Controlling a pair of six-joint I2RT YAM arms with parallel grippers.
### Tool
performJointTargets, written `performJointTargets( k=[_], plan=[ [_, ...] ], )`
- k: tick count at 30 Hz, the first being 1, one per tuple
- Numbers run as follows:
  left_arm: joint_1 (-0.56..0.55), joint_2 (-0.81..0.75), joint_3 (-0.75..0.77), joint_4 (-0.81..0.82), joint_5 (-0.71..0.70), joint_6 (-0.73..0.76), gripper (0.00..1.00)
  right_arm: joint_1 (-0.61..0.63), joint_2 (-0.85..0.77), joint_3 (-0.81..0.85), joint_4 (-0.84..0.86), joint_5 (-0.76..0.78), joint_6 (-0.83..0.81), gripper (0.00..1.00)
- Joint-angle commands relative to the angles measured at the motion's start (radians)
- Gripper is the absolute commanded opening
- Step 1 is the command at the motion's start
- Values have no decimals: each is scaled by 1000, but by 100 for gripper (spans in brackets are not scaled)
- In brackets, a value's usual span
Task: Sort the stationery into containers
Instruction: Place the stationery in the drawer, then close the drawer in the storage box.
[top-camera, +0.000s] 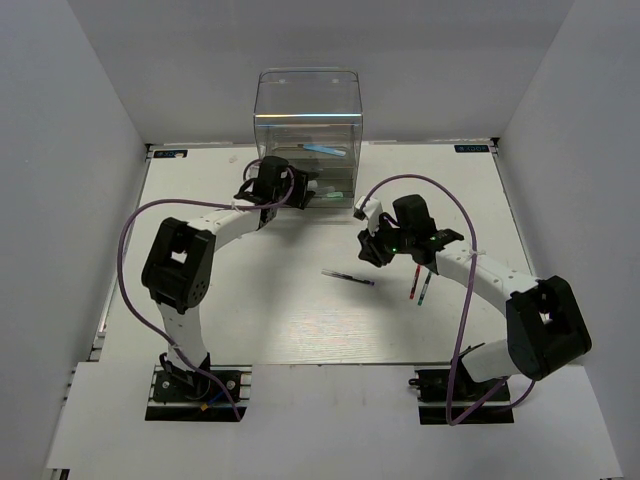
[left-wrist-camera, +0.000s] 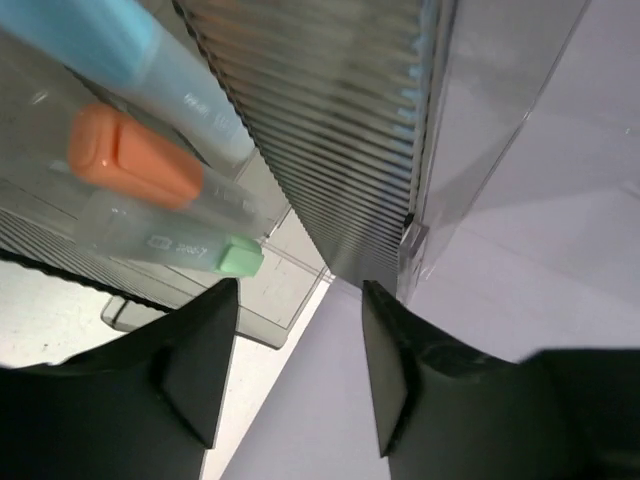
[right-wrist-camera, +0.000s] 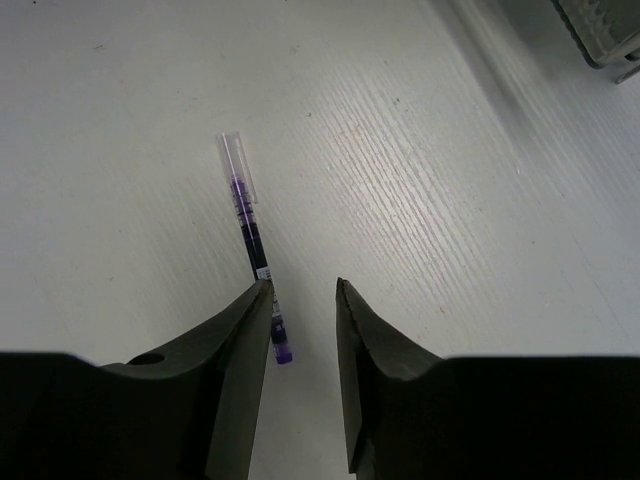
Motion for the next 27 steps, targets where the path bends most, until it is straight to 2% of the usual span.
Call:
performJointTargets(
  k=[1, 4, 7, 9, 10, 14, 15, 18, 21, 23, 27],
  plan=[
    [10, -26, 32, 19, -13, -4, 64, -5, -21, -3, 14, -32, -5, 39],
    [10, -44, 23, 19, -1, -4, 68, -4, -12, 10, 6, -58, -42, 44],
    [10, -79, -6, 28, 33, 31, 68, -2, 11, 34, 3, -92, -106, 42],
    [1, -107, -26, 28, 33, 58, 65, -4, 35, 49, 13, -112, -175, 34],
    [1, -142, -46, 13, 33, 96, 63, -7, 43, 57, 35, -121, -192, 20],
    [-9, -216, -87, -52, -9, 208, 47, -2, 127, 120, 77, -117, -292, 0],
    [-9, -252, -110, -64, -9, 223, 37, -5, 163, 137, 77, -120, -312, 0],
    [-9, -337, -170, -90, -45, 282, 20, -1, 255, 227, 59, -113, -358, 0],
    [-9, -392, -216, -133, -67, 352, 7, 1, 357, 324, 37, -107, -385, 0],
    [-9, -438, -250, -186, -67, 412, 1, 4, 393, 393, 39, -94, -389, 0],
    [0, -526, -375, -233, -64, 421, 0, 10, 494, 499, 72, -55, -375, 0]
  ],
)
